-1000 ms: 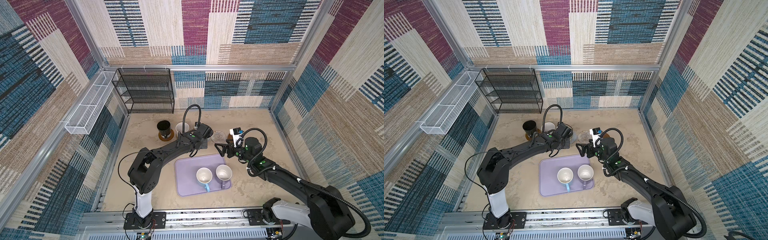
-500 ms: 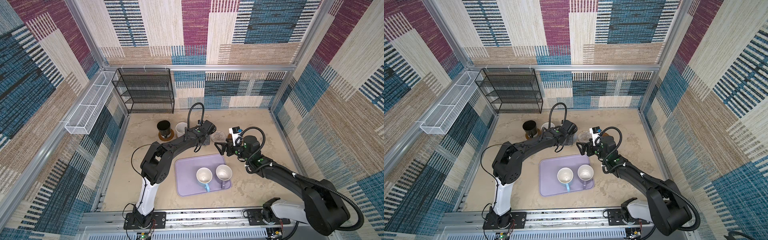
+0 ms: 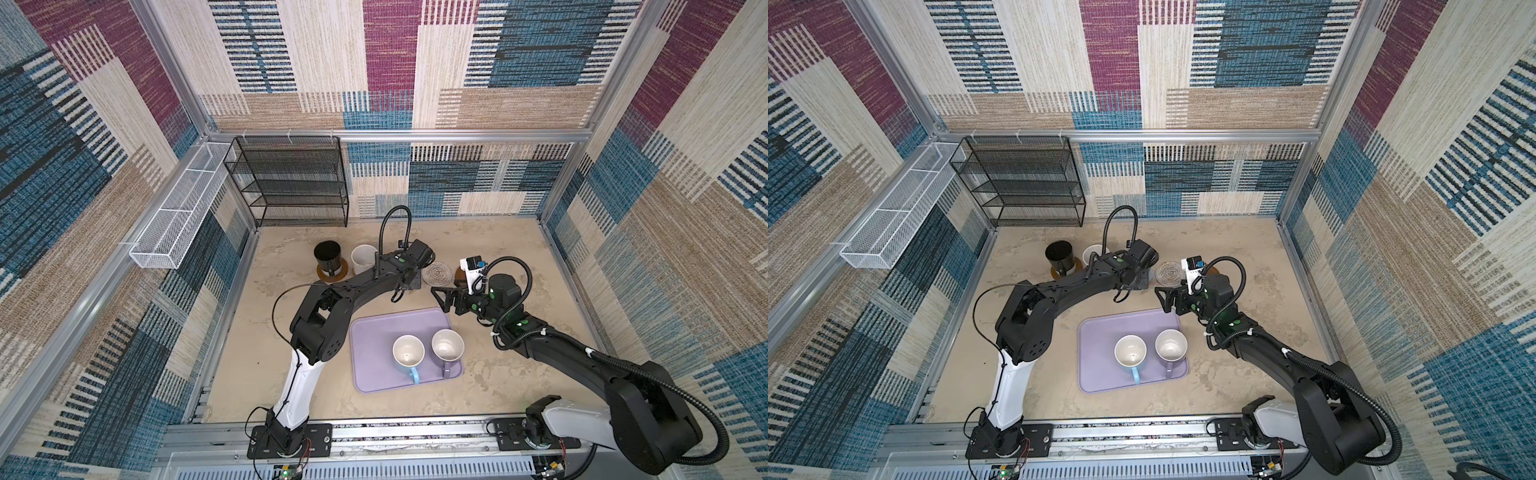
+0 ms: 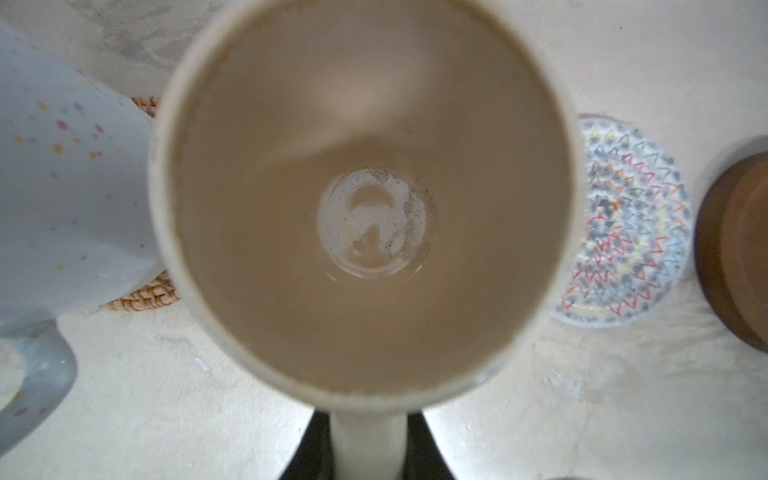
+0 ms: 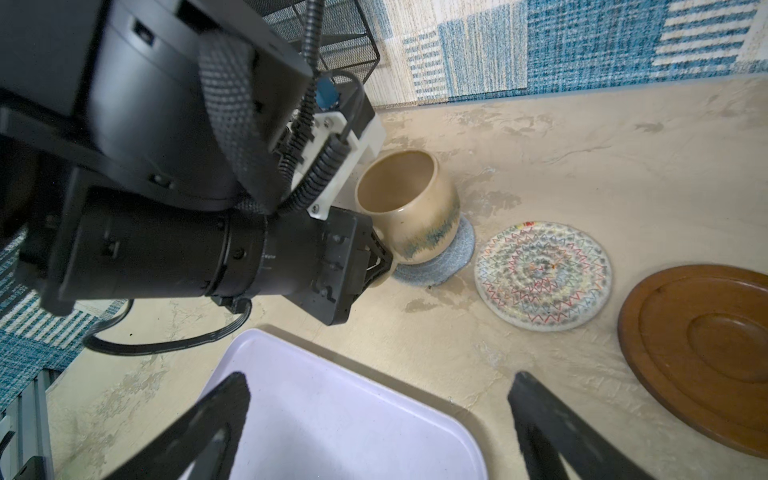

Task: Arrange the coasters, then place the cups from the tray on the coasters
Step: 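Lower the cream mug onto the blue-gray knit coaster with the left gripper, then open and withdraw the left gripper while the right gripper moves over the tray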

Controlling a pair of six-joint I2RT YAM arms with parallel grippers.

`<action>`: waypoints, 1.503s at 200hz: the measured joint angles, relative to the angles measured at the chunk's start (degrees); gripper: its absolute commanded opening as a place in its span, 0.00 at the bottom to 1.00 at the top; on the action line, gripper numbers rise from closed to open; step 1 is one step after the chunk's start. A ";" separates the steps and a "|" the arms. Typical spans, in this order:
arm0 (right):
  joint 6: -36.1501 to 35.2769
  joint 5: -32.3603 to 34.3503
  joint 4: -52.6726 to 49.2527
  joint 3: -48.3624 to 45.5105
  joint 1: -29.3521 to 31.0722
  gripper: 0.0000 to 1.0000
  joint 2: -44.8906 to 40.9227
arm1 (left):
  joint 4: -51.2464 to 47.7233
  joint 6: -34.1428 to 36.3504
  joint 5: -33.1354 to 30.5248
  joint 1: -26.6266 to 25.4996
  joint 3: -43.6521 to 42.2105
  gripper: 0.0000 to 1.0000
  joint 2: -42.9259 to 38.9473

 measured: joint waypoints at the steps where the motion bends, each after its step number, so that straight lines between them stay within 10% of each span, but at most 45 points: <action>1: 0.00 0.00 0.00 -0.02 0.00 1.00 0.00 | -0.02 0.00 -0.07 0.00 0.02 0.13 0.02; 129: 0.02 -0.31 0.00 -0.52 -0.09 1.00 -0.17 | 0.85 -0.46 1.14 0.09 -1.90 0.53 -2.73; 211: 0.94 0.33 -1.49 0.15 -0.20 1.00 -2.91 | 10.03 -1.05 5.70 0.00 -18.01 1.00 -19.37; 300: 8.11 -1.86 -9.18 2.62 1.27 0.99 -6.60 | 21.53 -3.39 11.82 -1.57 -42.99 1.00 -44.87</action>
